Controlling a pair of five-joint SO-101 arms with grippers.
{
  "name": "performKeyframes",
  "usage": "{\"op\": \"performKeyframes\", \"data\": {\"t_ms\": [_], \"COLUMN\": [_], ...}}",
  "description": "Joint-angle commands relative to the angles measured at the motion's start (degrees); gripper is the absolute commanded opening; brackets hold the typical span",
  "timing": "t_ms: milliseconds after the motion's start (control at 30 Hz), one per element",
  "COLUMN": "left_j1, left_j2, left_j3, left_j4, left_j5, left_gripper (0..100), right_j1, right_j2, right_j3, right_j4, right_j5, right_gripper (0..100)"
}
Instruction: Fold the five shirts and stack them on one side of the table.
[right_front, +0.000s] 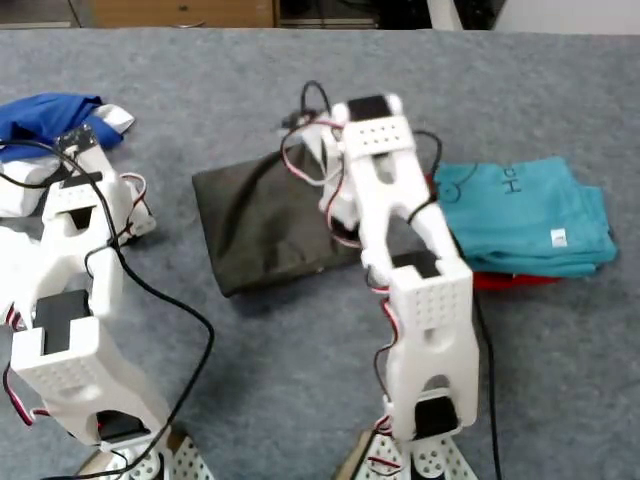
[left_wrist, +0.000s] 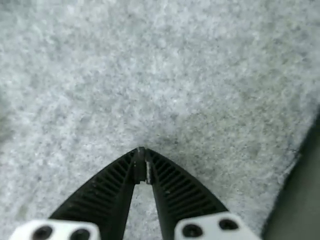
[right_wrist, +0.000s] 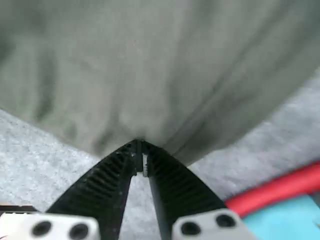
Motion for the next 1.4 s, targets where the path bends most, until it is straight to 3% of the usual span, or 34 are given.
{"op": "performKeyframes", "data": {"t_ms": [0, 233, 367, 500, 667, 800, 1033, 1267, 1367], "left_j1": [2.3, 13.1, 21.0, 24.5, 24.4, 20.1, 15.9, 15.8, 15.7], "left_j2": [-3.5, -6.2, -5.8, -2.2, 6.4, 13.6, 16.8, 16.3, 16.3], "left_j3": [-4.0, -20.5, -20.7, -18.7, -18.8, -21.1, -27.6, -29.0, -33.2], "left_j4": [0.7, 14.1, 9.9, 3.1, -1.7, -2.5, -2.4, -2.2, 2.7], "left_j5": [1.2, 6.2, 6.2, 6.2, 6.2, 5.9, 6.2, 6.2, 6.2], "left_gripper": [2, 2, 2, 2, 2, 2, 2, 2, 2], "right_j1": [1.6, 1.0, -0.3, 1.9, 4.0, 1.8, 1.0, 5.3, 5.1], "right_j2": [-2.2, -3.0, -3.3, -3.7, -7.7, -8.6, -3.6, -0.7, -2.1], "right_j3": [3.4, -8.5, -16.0, -20.7, -16.9, -9.5, 6.6, 1.6, -4.3], "right_j4": [-6.7, -7.0, 0.6, 4.5, 4.5, 3.2, -12.1, -10.6, -4.7], "right_j5": [-0.5, -0.4, -0.5, -1.1, -2.0, -2.0, -2.2, -1.8, -1.8], "right_gripper": [0.5, 0.5, 0.5, 0.5, 0.5, 0.5, 0.5, 0.5, 0.5]}}
